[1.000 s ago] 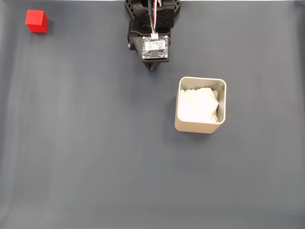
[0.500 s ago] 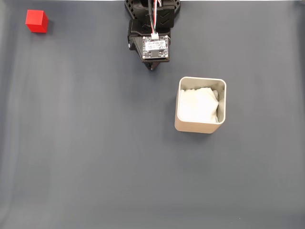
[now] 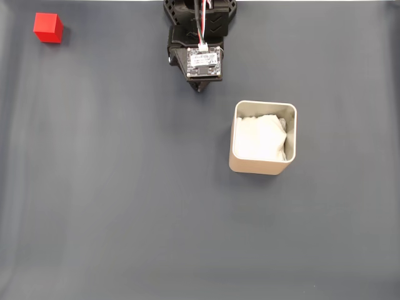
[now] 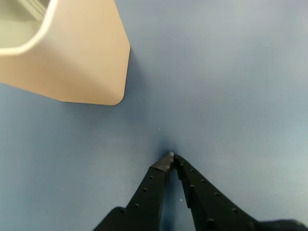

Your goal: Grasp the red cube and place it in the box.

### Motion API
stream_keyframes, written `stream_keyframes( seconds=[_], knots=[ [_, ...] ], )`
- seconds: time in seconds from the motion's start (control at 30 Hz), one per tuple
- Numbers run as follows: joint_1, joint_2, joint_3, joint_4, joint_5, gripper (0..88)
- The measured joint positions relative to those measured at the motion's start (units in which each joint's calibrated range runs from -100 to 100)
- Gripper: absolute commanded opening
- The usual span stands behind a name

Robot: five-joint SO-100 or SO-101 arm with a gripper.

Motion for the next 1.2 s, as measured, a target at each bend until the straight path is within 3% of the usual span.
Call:
stream_keyframes(
  seconds=[0.57, 0.9, 1.2],
  knots=[
    [0.0, 0.0, 0.0, -1.0, 0.0, 0.2],
    [0.0, 1.8, -5.2, -18.7, -1.0, 0.2],
    [2.4, 11.9, -20.5, -24.3, -1.0, 0.2]
  ],
)
